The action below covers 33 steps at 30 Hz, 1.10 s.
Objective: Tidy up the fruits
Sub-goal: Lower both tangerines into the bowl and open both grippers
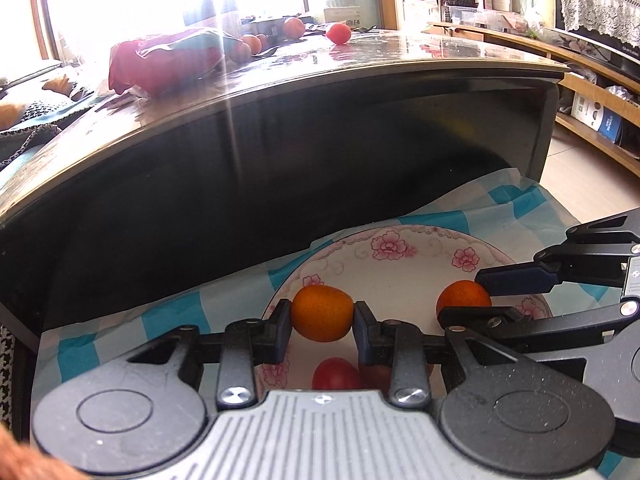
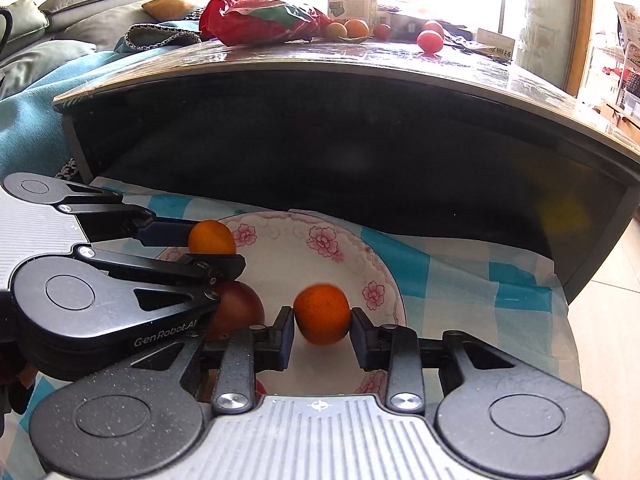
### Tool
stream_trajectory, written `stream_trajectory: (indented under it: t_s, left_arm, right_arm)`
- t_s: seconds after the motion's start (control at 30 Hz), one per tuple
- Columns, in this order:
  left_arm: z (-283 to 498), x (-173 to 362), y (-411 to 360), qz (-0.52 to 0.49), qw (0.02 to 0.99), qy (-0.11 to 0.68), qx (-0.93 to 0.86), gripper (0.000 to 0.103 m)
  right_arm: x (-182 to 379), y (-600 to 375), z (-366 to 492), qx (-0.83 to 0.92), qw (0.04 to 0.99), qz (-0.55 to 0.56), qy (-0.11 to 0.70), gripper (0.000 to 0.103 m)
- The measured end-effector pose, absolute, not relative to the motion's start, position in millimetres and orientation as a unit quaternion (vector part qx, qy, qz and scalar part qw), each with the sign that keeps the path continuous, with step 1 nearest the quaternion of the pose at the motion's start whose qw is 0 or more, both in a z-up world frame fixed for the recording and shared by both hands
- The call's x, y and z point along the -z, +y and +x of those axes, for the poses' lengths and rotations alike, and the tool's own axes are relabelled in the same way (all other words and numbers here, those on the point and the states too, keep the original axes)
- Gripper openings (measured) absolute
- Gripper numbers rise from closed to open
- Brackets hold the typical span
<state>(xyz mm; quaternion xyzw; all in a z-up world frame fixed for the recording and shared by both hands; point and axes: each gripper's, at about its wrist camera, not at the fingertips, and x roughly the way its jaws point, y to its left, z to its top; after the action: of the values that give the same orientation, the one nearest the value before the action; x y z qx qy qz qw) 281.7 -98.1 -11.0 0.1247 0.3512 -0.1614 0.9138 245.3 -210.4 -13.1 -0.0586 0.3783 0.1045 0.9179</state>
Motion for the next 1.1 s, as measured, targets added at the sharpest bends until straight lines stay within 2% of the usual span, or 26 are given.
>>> stream_trajectory:
  t_s: [0.33, 1.1]
  left_arm:
    - [278.3, 9.1, -99.8, 0.129, 0.914, 0.349, 0.161, 0.043]
    - [253.9, -13.3, -89.0, 0.126, 0.921, 0.336, 0.151, 0.045]
  right_arm:
    - [11.5, -212.9, 243.6, -0.102, 0.918, -0.06, 0.377, 0.033]
    - [-1.2, -216.9, 228.5, -0.095, 0.92, -0.058, 0.376, 0.033]
